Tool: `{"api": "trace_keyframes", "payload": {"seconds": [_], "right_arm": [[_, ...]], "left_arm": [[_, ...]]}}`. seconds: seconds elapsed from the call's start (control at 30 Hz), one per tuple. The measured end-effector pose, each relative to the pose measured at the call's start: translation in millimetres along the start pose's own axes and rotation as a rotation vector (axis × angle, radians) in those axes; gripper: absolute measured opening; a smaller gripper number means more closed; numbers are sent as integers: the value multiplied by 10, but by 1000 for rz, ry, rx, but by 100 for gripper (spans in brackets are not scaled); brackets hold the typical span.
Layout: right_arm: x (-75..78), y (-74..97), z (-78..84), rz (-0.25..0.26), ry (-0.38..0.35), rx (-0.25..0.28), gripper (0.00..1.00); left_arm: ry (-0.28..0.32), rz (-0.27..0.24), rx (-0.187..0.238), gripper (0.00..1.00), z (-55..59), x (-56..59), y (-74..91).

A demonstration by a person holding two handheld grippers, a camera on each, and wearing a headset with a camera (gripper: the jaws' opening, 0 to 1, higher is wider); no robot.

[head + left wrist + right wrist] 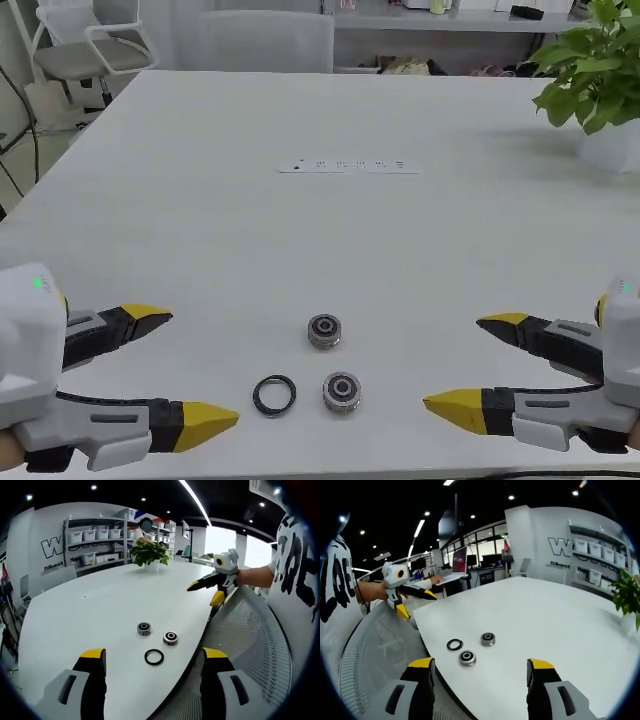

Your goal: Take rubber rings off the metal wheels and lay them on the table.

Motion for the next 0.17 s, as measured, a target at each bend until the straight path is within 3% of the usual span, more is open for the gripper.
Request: {"api": "trace_keyframes", "payload": {"seconds": [0.17], "right_arm": [[16, 22, -19, 6, -6, 15, 74]], "left_arm": [[12, -7, 10, 76, -13, 1, 8]]}}
Point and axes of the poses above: the centre of the closed fingertips' face, and the gripper's own axes: y roughly backward along the fingers, x roughly to its right, z roughly out of its underside, the point moved 7 cm from there along y, roughly backward along the fingers, and after that the axes turned 1 degree about x, right-handed, at the moved point
